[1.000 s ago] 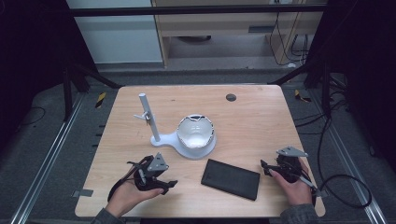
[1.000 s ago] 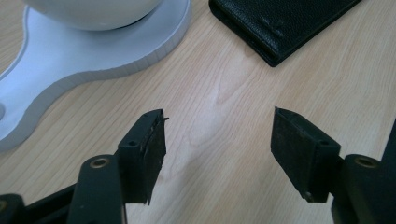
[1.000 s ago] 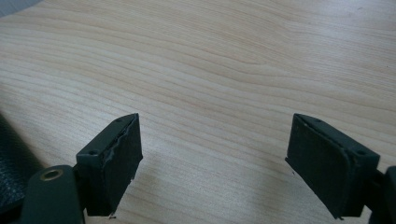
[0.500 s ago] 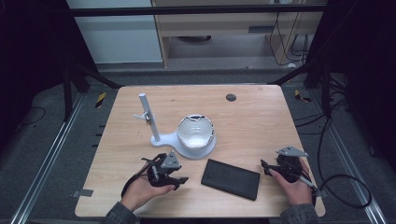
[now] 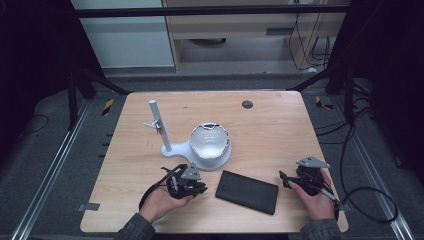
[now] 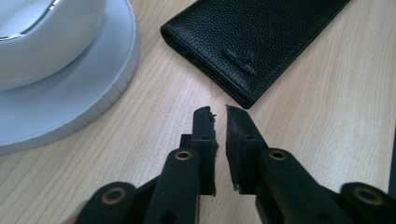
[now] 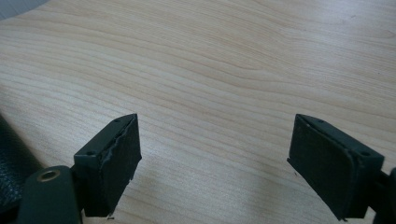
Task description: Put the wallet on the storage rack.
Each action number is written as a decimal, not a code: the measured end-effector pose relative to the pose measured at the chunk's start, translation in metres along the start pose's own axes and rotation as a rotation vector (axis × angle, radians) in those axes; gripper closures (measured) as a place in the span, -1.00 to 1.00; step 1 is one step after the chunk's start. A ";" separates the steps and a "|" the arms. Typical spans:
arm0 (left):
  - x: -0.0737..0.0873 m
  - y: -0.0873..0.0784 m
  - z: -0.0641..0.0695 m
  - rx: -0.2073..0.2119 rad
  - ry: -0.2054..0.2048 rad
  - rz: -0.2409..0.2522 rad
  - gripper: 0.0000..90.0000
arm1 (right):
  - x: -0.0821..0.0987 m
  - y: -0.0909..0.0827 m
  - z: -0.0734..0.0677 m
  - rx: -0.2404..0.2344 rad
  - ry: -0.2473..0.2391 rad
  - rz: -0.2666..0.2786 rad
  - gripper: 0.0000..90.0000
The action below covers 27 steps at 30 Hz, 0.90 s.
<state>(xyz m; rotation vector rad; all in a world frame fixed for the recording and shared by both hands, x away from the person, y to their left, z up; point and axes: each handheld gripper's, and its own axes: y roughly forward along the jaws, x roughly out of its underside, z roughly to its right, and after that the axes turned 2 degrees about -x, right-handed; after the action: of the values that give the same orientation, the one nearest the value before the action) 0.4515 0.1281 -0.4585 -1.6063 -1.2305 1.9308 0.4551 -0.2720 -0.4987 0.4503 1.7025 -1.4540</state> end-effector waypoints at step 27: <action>-0.013 0.036 0.006 0.064 0.030 -0.092 0.97 | 0.000 -0.002 -0.001 -0.014 0.003 0.006 -0.64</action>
<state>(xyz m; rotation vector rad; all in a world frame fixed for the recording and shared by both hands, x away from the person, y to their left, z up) 0.4590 0.0960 -0.4783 -1.5145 -1.1967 1.8635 0.4528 -0.2719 -0.4973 0.4503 1.7114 -1.4375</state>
